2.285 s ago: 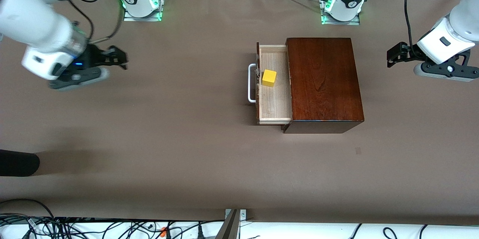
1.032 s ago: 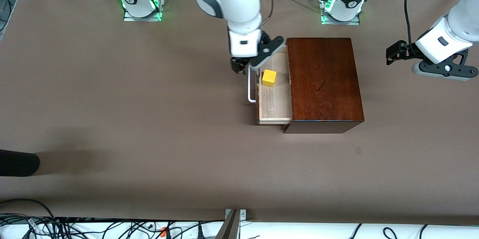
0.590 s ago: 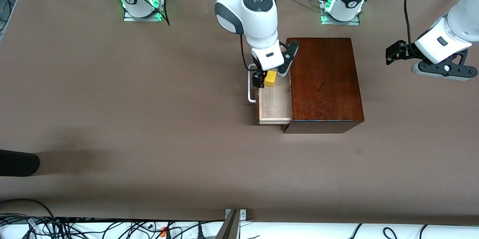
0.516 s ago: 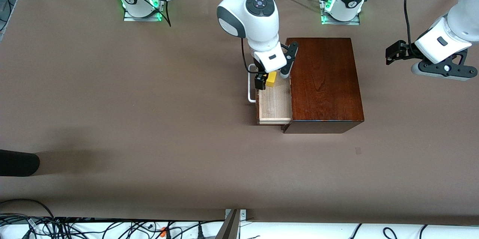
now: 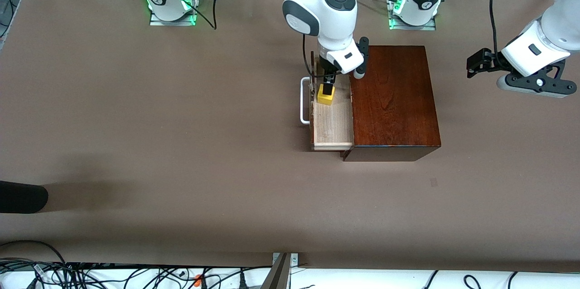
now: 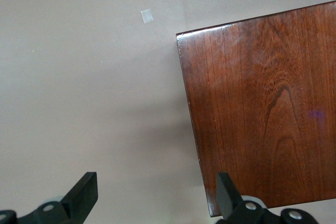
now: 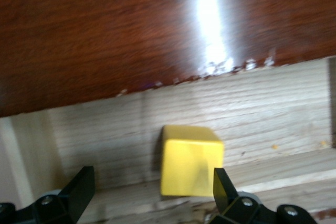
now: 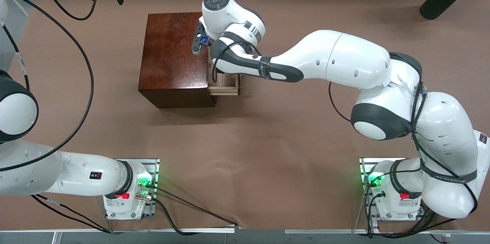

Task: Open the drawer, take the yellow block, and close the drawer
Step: 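Lower the right gripper into the drawer and grasp the yellow cube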

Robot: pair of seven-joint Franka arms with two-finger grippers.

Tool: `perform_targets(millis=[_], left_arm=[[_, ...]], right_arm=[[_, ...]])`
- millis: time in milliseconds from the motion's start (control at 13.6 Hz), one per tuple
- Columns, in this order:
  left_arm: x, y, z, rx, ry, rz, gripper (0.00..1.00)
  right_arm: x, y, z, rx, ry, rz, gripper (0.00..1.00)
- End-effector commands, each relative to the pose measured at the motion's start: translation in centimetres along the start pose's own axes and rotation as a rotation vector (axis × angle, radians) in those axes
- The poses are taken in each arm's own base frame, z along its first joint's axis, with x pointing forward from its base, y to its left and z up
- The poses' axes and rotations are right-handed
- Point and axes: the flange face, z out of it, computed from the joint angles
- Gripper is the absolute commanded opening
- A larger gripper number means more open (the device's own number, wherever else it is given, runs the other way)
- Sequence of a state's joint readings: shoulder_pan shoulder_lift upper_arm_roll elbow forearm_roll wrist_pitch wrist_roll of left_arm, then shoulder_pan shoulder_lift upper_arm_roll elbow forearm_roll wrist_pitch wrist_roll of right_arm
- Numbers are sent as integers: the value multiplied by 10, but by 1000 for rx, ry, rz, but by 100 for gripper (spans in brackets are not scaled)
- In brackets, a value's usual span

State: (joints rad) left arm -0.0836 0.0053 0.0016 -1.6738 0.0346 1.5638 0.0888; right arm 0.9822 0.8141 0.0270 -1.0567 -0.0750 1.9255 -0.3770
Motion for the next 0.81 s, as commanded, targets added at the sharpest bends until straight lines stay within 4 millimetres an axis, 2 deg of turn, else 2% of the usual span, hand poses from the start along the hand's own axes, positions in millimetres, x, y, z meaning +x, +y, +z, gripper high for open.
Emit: perform_targets(millis=[0,442,737], left_arm=[[-8,0,-2,-18,0,26,100],[-7,0,-2,-18,-1,26,100],[-7,0,-1,-19,-3,26,100]], right_arm=[[0,-1,-3,1,-37,-54,100],[1,11,0,-20,-3,-46,100],[1,19,11,-29,15,-38,100]])
